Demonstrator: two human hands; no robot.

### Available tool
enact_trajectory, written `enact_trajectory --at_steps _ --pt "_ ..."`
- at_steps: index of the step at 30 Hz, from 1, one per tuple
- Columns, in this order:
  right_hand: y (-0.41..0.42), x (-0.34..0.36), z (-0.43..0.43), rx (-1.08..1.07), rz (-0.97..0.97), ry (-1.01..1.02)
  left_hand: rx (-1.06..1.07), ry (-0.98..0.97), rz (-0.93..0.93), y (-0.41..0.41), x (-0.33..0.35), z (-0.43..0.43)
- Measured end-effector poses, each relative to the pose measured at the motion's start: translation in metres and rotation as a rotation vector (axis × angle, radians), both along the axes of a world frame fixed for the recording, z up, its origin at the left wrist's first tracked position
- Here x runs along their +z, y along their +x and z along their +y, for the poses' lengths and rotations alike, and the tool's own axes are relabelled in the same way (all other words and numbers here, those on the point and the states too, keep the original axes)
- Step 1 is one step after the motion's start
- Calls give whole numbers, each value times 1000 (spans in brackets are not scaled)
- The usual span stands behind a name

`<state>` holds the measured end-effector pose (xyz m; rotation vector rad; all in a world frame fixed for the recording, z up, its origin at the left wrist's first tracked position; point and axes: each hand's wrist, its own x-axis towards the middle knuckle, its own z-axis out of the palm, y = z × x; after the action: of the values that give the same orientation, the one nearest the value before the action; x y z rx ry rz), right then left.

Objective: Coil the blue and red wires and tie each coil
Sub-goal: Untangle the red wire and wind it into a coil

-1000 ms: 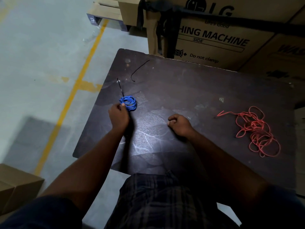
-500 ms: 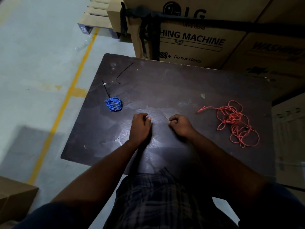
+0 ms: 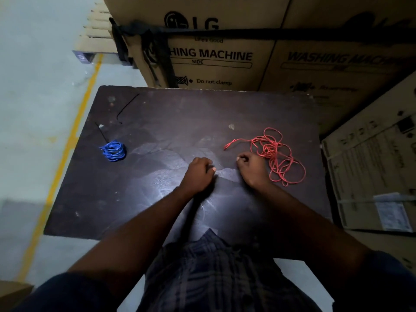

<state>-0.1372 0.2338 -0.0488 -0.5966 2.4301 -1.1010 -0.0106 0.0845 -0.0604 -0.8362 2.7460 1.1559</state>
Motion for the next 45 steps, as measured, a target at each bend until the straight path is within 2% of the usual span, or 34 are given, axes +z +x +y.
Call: enact_trajectory --at_steps 2,4,7,9,11,14,17,24,29,37,42,45 --pt "-9 9 16 -36 175 -88 -17 -15 1 -13 -1 10" --pt "-19 13 29 -66 380 -74 -34 -31 14 -25 1 22" --pt "-37 13 44 -122 573 186 -122 -93 31 -48 7 39" --pt "-45 6 52 -91 531 347 -235 -186 34 -66 12 49" --pt "-52 -7 60 18 417 405 -366 -297 36 -82 18 58" --pt "-55 -25 68 148 230 375 -513 -372 -65 -97 21 69" --pt "-55 -31 67 210 129 267 -545 -389 -176 -101 14 68" --pt "-45 -29 42 420 124 296 -502 -356 -299 -67 -5 29" --pt "-40 -34 36 545 227 387 -482 -367 -367 -34 -19 2" --pt "-47 -38 55 531 257 329 -428 -425 -406 0 -25 -25" --pt "-52 -42 60 360 164 90 -394 -417 -393 13 -26 -39" --pt "-51 -44 62 331 187 103 -344 -411 -359 22 -30 -48"
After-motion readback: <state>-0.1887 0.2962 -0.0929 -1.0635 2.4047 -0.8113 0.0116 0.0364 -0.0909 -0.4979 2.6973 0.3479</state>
